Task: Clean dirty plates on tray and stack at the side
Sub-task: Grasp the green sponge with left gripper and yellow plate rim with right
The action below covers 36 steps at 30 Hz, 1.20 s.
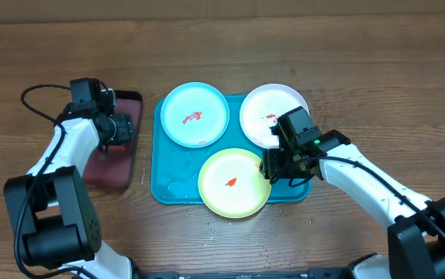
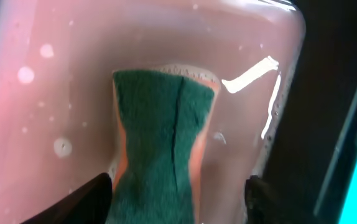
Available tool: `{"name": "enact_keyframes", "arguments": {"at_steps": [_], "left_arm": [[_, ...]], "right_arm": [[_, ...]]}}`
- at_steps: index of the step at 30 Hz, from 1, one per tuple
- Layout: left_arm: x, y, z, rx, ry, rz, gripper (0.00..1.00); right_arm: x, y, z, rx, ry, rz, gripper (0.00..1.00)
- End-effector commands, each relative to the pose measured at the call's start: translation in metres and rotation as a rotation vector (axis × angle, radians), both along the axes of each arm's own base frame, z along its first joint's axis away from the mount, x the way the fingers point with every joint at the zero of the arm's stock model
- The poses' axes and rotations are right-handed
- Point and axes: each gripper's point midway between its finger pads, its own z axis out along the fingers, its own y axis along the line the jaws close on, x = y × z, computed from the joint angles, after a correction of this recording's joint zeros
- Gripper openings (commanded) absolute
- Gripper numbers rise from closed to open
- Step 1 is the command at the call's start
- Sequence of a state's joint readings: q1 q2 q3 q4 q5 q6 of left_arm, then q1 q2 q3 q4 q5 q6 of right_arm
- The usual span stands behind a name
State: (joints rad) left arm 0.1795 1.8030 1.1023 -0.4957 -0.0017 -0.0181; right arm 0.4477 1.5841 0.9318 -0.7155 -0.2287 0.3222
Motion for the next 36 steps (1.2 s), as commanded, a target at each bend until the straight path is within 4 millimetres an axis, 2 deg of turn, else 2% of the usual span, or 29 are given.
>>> {"name": "enact_keyframes", "arguments": {"at_steps": [1, 4, 8, 16, 22, 25, 28, 31, 34, 36], "left_arm": [[0.009, 0.010, -0.001, 0.046, -0.009, 0.002, 0.65], [0.014, 0.018, 0.002, 0.085, -0.031, 0.017, 0.61], [0.018, 0.019, 0.004, 0.088, -0.049, 0.019, 0.57], [0.012, 0.018, -0.002, 0.085, -0.029, 0.017, 0.49], [0.005, 0.016, -0.017, 0.080, 0.000, 0.017, 0.34], [0.004, 0.016, -0.020, 0.075, 0.006, 0.015, 0.21], [0.004, 0.011, -0.022, 0.048, 0.010, 0.006, 0.23], [0.002, 0.011, -0.026, 0.046, 0.021, 0.006, 0.17], [-0.001, 0.010, -0.029, 0.042, 0.038, 0.007, 0.17], [-0.004, 0.010, -0.029, 0.040, 0.049, 0.007, 0.04]], "right_arm": [[0.000, 0.002, -0.001, 0.000, 0.001, -0.007, 0.60], [0.000, 0.002, -0.001, 0.000, 0.002, -0.009, 0.58], [0.000, 0.002, -0.001, 0.000, 0.002, -0.010, 0.56], [0.000, 0.002, -0.001, 0.000, 0.003, -0.013, 0.54], [-0.001, 0.002, -0.001, 0.000, 0.004, -0.013, 0.51], [-0.001, 0.002, -0.001, 0.000, 0.004, -0.013, 0.51], [-0.001, 0.002, -0.001, 0.000, 0.004, -0.013, 0.51], [-0.001, 0.002, -0.001, 0.000, 0.004, -0.013, 0.51], [0.000, 0.002, -0.001, 0.000, 0.003, -0.012, 0.51], [0.000, 0.002, -0.001, 0.000, 0.003, -0.012, 0.51]]}}
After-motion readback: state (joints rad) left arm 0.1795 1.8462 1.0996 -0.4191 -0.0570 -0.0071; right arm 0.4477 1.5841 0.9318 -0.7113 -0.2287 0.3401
